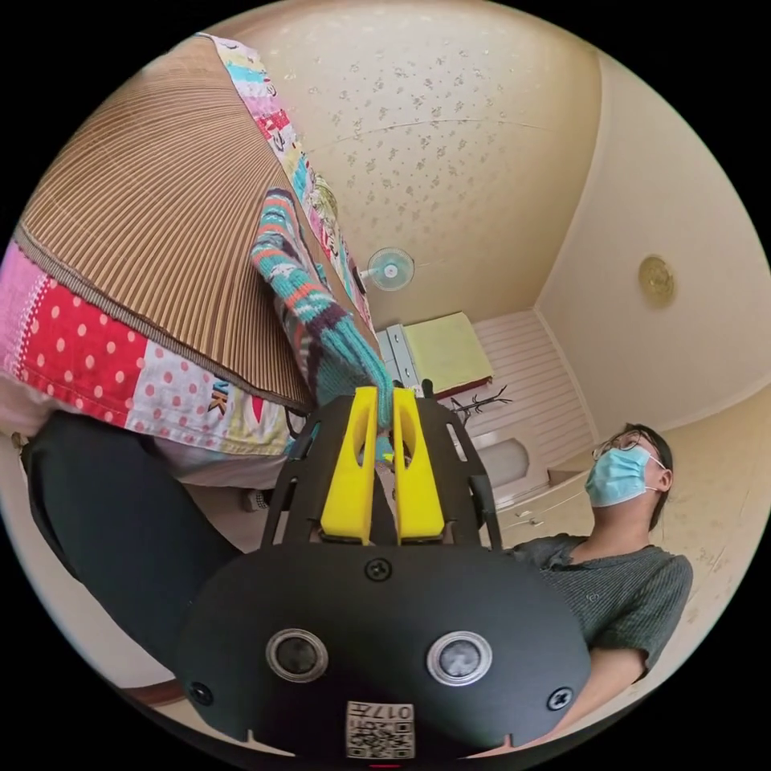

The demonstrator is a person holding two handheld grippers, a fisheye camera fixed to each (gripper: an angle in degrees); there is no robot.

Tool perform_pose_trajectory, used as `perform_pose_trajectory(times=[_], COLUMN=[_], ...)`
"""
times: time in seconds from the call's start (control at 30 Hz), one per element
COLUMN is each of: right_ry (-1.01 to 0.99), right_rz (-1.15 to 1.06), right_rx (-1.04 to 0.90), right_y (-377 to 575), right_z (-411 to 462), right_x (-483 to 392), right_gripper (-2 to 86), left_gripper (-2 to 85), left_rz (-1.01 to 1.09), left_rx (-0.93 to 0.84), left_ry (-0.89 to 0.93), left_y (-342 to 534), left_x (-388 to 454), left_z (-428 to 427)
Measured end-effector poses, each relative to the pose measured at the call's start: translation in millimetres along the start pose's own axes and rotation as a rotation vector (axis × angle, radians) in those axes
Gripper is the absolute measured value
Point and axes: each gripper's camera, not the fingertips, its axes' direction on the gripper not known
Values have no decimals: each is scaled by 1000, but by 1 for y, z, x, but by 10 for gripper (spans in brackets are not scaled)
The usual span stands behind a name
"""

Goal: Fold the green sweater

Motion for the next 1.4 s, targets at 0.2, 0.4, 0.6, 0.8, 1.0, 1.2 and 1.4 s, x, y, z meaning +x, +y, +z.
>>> perform_pose_trajectory(times=[0.2,0.4,0.6,0.8,1.0,1.2,1.4], right_ry=[-355,-522,-382,-231,-23,330,836], right_rz=[-133,-369,-240,46,124,142,118], right_rx=[415,567,797,778,831,883,559], right_y=[26,48,82,54,-23,-149,-238], right_z=[-107,-151,-154,-115,-92,-32,123], right_x=[-14,-83,-81,-22,-37,-58,22], right_gripper=[23,23,21,20,21,26,47], left_gripper=[40,40,40,38,39,39,42], left_rz=[68,168,137,-29,84,15,-9], left_rx=[61,194,221,367,398,490,378], left_ry=[160,497,435,121,-115,-369,-621], left_y=[-14,-6,13,19,-60,-151,-171], left_x=[20,52,56,26,60,48,-44], left_z=[-16,-35,-29,-8,44,130,213])
